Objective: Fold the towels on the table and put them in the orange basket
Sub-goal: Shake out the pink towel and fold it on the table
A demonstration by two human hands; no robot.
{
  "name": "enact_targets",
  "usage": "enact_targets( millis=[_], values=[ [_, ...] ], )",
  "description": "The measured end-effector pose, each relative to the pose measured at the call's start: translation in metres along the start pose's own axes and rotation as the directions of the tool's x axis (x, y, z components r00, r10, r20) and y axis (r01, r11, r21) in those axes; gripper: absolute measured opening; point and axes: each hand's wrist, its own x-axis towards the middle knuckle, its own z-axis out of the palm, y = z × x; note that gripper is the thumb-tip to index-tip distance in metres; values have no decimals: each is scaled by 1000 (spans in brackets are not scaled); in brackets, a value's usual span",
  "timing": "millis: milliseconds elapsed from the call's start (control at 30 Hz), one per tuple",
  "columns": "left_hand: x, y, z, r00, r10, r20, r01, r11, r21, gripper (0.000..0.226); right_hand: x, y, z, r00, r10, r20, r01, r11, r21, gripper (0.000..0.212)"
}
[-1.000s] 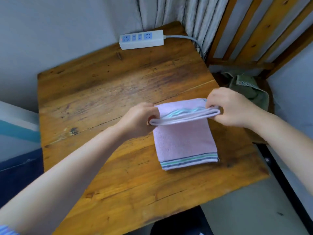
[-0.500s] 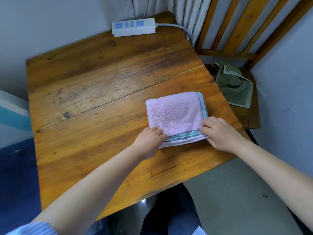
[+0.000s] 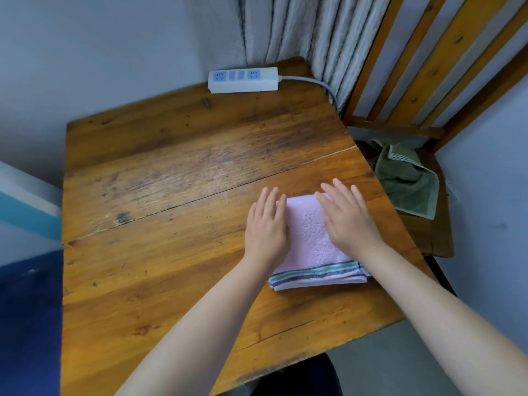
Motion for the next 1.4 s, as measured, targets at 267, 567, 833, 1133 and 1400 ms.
enact_targets(
  millis=[267,567,833,1133,1400],
  values=[
    [4,-20,46,967,-127,220,102,987,125,62,11,24,46,959,26,281,7,993,-116,71],
    [29,-32,17,924,-217,316,196,976,97,60,21,63,25,900,168,402,-134,985,-112,70],
    [58,-33,-29,737,-239,632,135,969,209,33,69,50,-4,756,-50,653,119,991,-62,72],
    [-22,-62,-95,825,-392,407,415,909,35,14,100,-40,-20,738,-219,638,295,955,-13,33],
    [-182,-110,-192,686,-727,-42,721,686,-98,18,78,-232,-46,677,-563,474,562,811,160,37]
  ],
)
